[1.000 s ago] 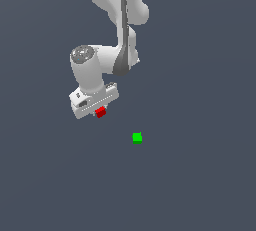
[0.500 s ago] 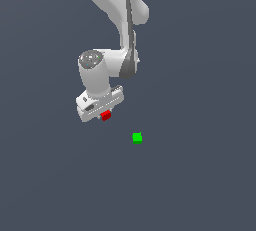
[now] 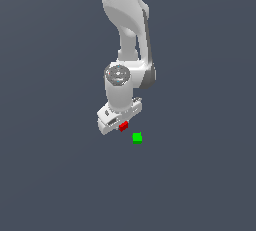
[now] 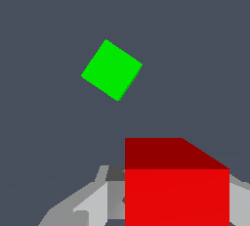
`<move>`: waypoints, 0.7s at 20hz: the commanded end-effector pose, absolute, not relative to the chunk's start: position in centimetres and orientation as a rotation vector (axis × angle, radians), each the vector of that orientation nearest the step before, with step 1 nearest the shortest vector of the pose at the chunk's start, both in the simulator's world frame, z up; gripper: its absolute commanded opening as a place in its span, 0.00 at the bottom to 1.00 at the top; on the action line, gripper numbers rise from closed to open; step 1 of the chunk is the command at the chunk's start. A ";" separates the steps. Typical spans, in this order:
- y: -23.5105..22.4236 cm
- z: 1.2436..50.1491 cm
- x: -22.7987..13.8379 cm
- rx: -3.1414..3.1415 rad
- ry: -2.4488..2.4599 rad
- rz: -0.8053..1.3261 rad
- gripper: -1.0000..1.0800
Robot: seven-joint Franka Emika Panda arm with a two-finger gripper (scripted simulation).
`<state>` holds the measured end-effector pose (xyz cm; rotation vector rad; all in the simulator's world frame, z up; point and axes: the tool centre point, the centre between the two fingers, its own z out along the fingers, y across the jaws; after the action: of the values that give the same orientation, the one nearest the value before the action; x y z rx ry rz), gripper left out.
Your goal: Stack the red cube on top of the green cube.
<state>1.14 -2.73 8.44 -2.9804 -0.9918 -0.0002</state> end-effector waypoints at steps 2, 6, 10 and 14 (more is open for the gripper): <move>0.1 7.6 2.7 -2.981 -0.991 -0.001 0.00; 2.4 6.8 3.9 -2.981 -0.991 -0.001 0.00; 3.7 6.4 4.7 -2.981 -0.991 -0.001 0.00; 4.2 6.2 5.1 -2.981 -0.991 -0.001 0.00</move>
<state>4.93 4.09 6.21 -2.9800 -0.9925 0.0008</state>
